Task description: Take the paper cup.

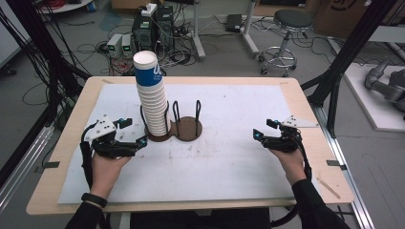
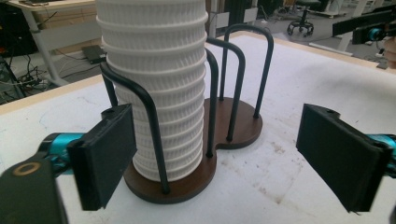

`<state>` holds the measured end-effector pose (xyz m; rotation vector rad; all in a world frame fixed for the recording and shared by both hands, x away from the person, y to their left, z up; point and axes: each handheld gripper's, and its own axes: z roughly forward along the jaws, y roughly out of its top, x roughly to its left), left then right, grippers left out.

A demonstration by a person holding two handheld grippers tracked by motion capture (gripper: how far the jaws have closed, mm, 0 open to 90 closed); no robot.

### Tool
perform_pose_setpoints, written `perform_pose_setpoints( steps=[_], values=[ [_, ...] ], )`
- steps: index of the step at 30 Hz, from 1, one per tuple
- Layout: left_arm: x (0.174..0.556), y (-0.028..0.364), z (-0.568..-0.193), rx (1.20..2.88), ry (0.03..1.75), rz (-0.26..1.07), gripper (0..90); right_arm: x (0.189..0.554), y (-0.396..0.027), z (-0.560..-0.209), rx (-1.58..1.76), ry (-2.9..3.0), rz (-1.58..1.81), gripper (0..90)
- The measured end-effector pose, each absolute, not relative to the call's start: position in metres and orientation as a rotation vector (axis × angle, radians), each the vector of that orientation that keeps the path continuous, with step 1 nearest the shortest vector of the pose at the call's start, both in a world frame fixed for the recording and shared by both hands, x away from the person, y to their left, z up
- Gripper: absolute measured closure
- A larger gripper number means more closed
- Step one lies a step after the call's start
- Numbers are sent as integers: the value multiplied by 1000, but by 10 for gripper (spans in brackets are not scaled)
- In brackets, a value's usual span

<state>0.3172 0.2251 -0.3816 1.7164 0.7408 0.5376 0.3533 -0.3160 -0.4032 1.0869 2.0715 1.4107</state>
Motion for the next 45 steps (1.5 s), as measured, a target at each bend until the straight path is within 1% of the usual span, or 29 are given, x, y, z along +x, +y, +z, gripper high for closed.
perform_pose_setpoints(
  steps=[7,13,21,30,45],
  values=[
    [326,229,-368,1690,746,529,74,353,-315,-403,1077,2076,1405,217],
    [338,229,-358,1688,741,531,68,353,-315,-403,1086,2076,1408,217],
    [354,226,-337,1687,719,569,68,353,-316,-403,1085,2076,1413,217],
    [369,223,-329,1678,717,586,69,353,-315,-403,1083,2082,1412,217],
    [397,208,-326,1650,691,536,69,354,-314,-404,1066,2087,1418,217]
  ],
)
